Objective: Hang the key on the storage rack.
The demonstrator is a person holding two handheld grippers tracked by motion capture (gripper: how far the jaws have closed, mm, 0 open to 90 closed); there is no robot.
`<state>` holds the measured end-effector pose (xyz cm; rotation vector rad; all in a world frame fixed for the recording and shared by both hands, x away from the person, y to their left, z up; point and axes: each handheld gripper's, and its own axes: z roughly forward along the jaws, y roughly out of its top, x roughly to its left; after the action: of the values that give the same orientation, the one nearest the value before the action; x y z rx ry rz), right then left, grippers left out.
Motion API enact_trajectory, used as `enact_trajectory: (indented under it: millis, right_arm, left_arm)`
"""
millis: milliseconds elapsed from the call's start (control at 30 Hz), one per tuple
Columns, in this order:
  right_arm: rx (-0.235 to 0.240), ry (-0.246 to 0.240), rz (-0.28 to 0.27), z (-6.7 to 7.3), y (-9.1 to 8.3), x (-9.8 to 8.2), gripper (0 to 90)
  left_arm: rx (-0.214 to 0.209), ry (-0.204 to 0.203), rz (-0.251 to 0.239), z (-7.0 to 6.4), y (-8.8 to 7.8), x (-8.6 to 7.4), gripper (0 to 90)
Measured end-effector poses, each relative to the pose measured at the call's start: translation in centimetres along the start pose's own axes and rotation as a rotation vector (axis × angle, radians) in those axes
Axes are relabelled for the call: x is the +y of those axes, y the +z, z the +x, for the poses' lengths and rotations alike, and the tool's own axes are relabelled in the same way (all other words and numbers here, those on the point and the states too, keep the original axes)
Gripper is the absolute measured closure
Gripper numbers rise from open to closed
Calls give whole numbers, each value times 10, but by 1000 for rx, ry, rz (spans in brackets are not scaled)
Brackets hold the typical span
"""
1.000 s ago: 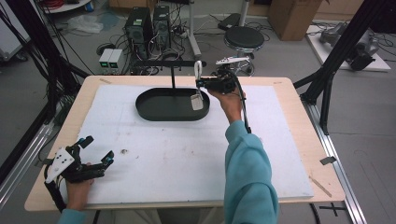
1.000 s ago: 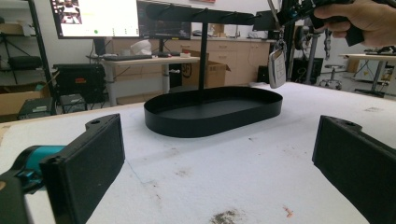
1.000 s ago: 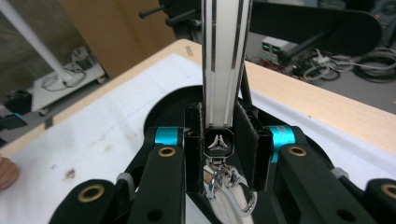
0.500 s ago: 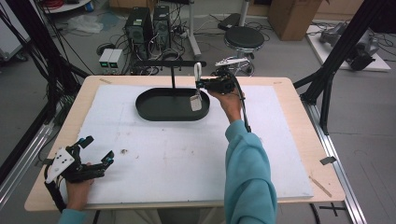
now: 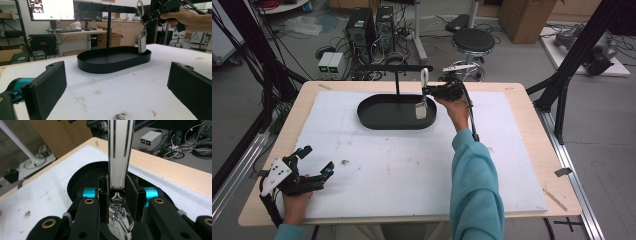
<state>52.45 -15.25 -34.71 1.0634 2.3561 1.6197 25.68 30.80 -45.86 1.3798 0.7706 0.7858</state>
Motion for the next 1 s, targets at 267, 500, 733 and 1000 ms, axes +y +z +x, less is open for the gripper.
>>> enact_trajectory:
  millis: [267,500,733,1000]
  right_arm:
    - [-10,24,-8,-6,2,-2,743]
    - [-10,48,-39,-9,0,-3,742]
    - [-23,99,-67,-15,0,-5,740]
    - [-39,134,-68,-16,1,-7,737]
  left_arm:
    - [-1,2,-1,0,0,0,28]
    - [0,0,-1,0,0,0,28]
    - [-1,1,-1,0,0,0,28]
    - [-1,1,-1,0,0,0,28]
